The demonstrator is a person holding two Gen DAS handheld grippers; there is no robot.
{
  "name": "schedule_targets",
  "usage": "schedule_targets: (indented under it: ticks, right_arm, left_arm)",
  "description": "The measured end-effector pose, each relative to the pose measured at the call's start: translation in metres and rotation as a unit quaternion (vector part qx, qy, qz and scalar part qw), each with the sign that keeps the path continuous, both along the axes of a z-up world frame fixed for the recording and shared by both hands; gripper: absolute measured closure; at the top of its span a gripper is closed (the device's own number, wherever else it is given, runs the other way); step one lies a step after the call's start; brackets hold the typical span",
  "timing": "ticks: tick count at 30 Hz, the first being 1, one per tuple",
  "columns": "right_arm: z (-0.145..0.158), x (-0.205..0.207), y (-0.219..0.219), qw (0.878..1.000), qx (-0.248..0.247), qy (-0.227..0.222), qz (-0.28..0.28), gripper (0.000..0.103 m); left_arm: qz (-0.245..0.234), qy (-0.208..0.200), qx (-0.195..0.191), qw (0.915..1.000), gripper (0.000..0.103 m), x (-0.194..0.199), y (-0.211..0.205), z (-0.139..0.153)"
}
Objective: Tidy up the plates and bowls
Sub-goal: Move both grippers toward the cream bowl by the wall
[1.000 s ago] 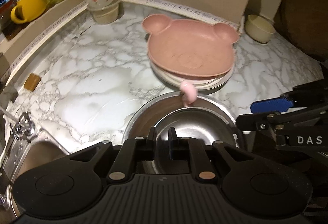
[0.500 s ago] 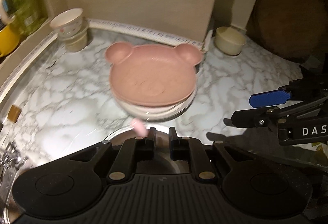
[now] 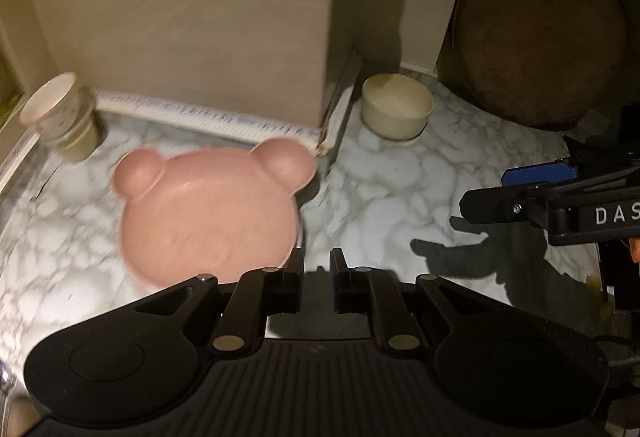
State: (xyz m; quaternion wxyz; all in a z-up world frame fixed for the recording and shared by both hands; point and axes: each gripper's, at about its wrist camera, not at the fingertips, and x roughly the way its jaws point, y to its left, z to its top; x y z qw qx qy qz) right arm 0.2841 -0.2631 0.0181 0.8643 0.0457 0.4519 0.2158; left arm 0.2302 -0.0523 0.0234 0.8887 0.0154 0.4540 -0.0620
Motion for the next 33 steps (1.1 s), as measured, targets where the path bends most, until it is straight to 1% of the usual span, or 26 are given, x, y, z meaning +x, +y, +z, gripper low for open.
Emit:
schedule_targets:
  ticks: [4,8,14,15,16,17,18,19,20,22,26,30,33]
  right_arm:
    - [-0.007,0.026,-0.024,1.0,-0.004,-0.002,-0.028,0.035]
    - [-0.018,0.052,-0.046,0.998,-0.01,0.003,-0.055,0.035]
    - [-0.03,0.089,-0.069,0.997,-0.01,0.014,-0.08,0.035]
    - [-0.031,0.095,-0.073,0.996,-0.01,0.014,-0.083,0.035]
    - [-0.031,0.101,-0.076,0.996,-0.012,0.014,-0.085,0.035]
    - [-0.032,0.106,-0.079,0.996,-0.012,0.014,-0.087,0.035]
    - [-0.032,0.11,-0.082,0.996,-0.01,0.015,-0.09,0.035]
    - [-0.033,0.115,-0.085,0.995,-0.009,0.018,-0.093,0.035]
    - [-0.034,0.121,-0.088,0.995,-0.008,0.019,-0.094,0.035]
    - [-0.036,0.133,-0.092,0.995,-0.011,0.02,-0.094,0.035]
    - [-0.044,0.16,-0.1,0.994,-0.015,0.028,-0.106,0.035]
    - [-0.057,0.185,-0.106,0.993,-0.004,0.039,-0.107,0.036]
    - [-0.066,0.2,-0.104,0.994,-0.006,0.047,-0.103,0.037]
  left_arm:
    - [0.0,-0.004,-0.008,1.0,0.091,0.03,-0.026,-0.005]
    - [0.0,-0.009,0.004,1.0,0.09,0.058,-0.053,-0.013]
    - [0.005,-0.016,-0.011,0.9998,0.09,0.096,-0.082,-0.027]
    - [0.007,-0.014,-0.017,0.9997,0.085,0.102,-0.086,-0.03]
    - [0.011,-0.013,-0.022,0.9996,0.071,0.108,-0.089,-0.032]
    - [0.014,-0.014,-0.026,0.9995,0.06,0.113,-0.093,-0.034]
    - [0.016,-0.019,-0.027,0.9993,0.035,0.117,-0.097,-0.035]
    - [0.02,-0.028,-0.026,0.9991,0.025,0.12,-0.1,-0.035]
    - [0.025,-0.038,-0.024,0.9987,0.025,0.124,-0.104,-0.036]
    - [0.033,-0.034,-0.028,0.9985,0.025,0.135,-0.11,-0.039]
    - [0.075,-0.03,-0.044,0.9958,0.025,0.158,-0.117,-0.05]
    - [0.125,-0.02,-0.058,0.9903,0.025,0.18,-0.121,-0.064]
    - [0.152,-0.022,-0.056,0.9866,0.025,0.194,-0.121,-0.07]
